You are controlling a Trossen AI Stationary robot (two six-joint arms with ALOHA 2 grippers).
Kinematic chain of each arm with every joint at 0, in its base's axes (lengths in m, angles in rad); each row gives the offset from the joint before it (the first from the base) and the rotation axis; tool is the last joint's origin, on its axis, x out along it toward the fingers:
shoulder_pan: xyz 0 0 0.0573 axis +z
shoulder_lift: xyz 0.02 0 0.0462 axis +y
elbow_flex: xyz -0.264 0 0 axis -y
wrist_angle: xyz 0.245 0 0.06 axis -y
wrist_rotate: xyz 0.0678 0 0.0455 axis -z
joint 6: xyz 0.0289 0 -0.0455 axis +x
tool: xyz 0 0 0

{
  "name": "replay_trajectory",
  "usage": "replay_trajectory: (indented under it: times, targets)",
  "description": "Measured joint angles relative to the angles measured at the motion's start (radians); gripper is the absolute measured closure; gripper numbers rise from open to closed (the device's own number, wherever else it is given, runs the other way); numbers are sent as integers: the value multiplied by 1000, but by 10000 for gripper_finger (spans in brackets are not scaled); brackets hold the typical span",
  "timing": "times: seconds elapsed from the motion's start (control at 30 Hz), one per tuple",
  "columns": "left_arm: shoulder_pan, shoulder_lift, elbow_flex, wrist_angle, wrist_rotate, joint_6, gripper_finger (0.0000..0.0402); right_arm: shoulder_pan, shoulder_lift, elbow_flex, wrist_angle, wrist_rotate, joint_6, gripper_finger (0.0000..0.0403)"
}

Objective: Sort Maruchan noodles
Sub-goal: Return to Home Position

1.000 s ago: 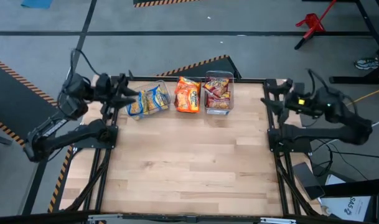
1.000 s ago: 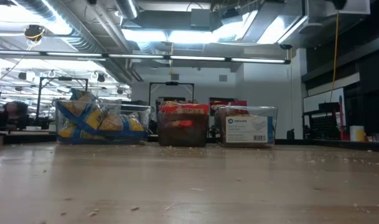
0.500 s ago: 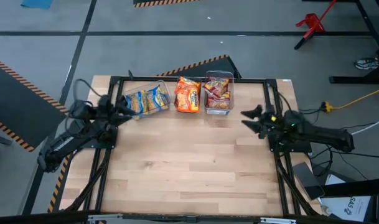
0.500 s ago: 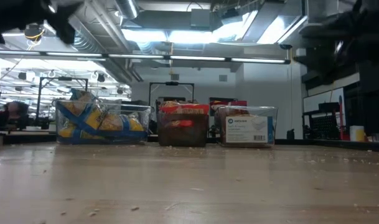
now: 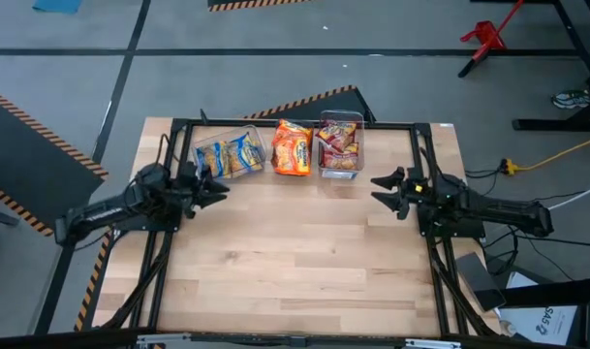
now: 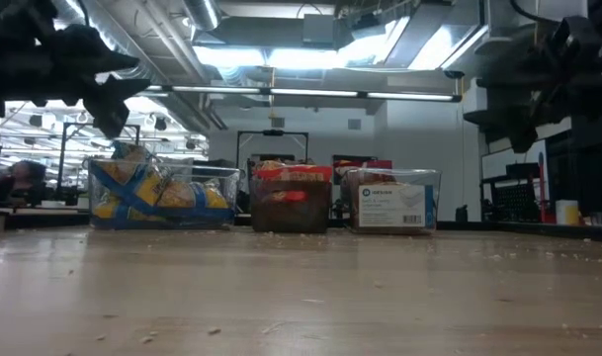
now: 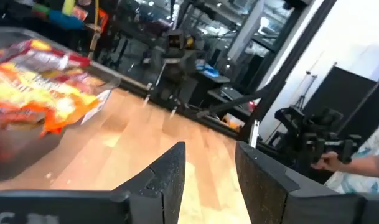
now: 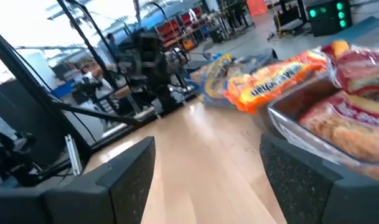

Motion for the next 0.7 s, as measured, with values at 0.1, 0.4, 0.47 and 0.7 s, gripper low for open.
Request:
replay_trajectory:
  times: [0.1,0.4,0.47,0.7]
  targets:
    - [-68,-4,0,-6,-70,17,268,0,0,0,-36,5,-2,125]
    - [-166,-3,0,-54,-264,73,268,0,1,1,-61,6,-25,125]
    - [-173,-3,0,-60,-299,87,268,0,1,1,-61,6,-24,125]
    - [-177,-3,0,-61,-311,121,268,0,0,2,-63,5,-24,125]
